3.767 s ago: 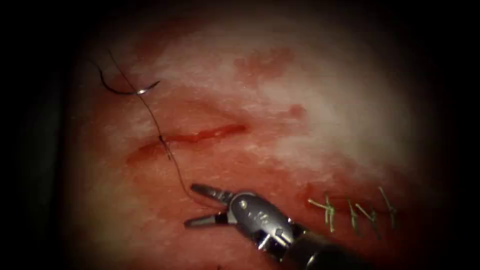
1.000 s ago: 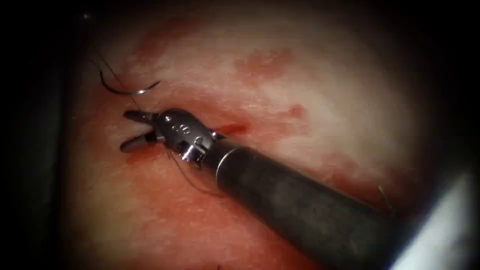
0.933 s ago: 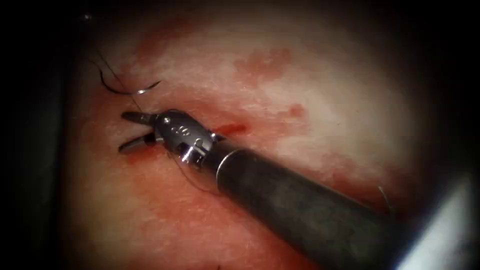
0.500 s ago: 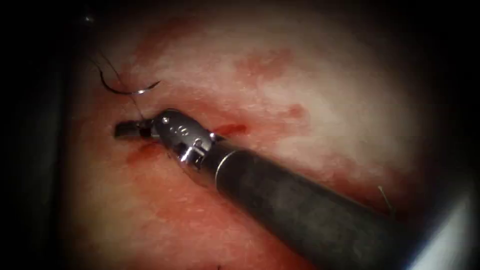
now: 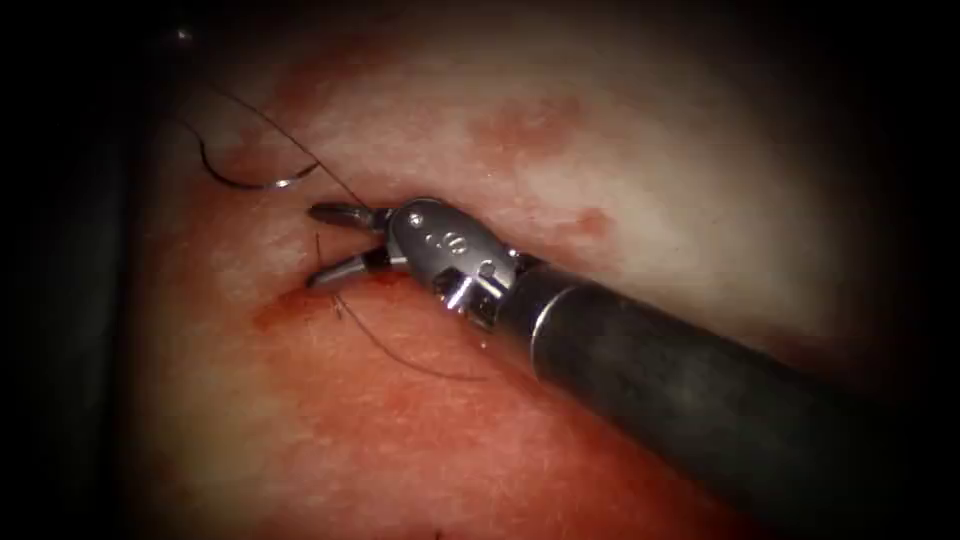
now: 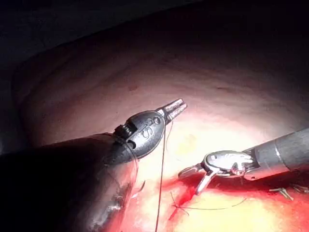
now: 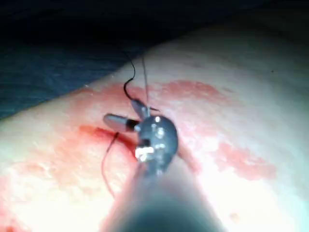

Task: Wound Closure

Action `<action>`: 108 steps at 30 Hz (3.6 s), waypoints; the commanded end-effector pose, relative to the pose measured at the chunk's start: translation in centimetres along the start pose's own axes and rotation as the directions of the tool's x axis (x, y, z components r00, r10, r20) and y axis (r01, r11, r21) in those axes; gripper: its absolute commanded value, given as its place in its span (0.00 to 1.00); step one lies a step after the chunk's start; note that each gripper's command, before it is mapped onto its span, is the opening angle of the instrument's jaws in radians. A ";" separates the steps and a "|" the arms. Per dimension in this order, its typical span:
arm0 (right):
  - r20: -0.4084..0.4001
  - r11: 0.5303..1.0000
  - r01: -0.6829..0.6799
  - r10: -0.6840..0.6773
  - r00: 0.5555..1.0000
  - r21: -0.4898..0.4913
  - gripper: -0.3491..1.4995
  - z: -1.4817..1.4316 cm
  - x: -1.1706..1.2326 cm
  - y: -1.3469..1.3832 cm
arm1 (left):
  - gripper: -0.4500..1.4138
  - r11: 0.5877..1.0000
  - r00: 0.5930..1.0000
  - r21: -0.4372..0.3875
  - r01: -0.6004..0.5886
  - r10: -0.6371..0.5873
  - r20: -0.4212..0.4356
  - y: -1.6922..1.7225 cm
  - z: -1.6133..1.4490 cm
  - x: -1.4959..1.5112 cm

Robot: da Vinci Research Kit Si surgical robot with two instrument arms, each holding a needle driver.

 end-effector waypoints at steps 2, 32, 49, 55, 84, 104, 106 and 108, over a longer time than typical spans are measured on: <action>-0.012 1.000 0.026 -0.026 1.000 -0.005 0.98 -0.20 0.05 0.07 | 0.00 1.000 1.000 0.003 -0.001 0.001 0.001 -0.01 0.07 -0.06; 0.099 0.972 0.076 -0.056 0.994 -0.221 0.99 -2.16 -0.36 0.06 | 0.00 0.987 0.981 -0.034 0.154 -0.149 0.124 0.30 2.52 -2.70; 0.075 0.974 0.081 -0.066 0.995 -0.212 0.99 -1.93 -0.68 -0.15 | 0.35 0.914 0.875 0.185 0.362 -0.401 0.270 0.27 2.79 -3.27; 0.077 0.977 0.082 -0.068 0.995 -0.195 0.99 -1.79 -0.68 -0.22 | 0.59 0.917 0.876 0.176 0.358 -0.395 0.276 0.38 2.10 -3.04; 0.076 0.979 0.076 -0.063 0.995 -0.189 0.99 -1.80 -0.65 -0.30 | 0.44 0.949 0.875 -0.248 0.195 -0.054 0.481 2.43 1.04 -1.41; 0.079 0.978 0.078 -0.064 0.995 -0.192 0.99 -1.76 -0.65 -0.35 | 0.24 0.969 0.750 -0.218 0.112 0.062 0.659 2.90 1.42 -1.54; 0.080 0.979 0.078 -0.064 0.995 -0.189 0.99 -1.74 -0.64 -0.36 | 0.22 0.973 0.739 -0.207 0.104 0.064 0.671 2.90 1.44 -1.54; 0.079 0.979 0.078 -0.064 0.995 -0.187 0.99 -1.73 -0.64 -0.37 | 0.21 0.975 0.731 -0.200 0.101 0.064 0.679 2.88 1.45 -1.54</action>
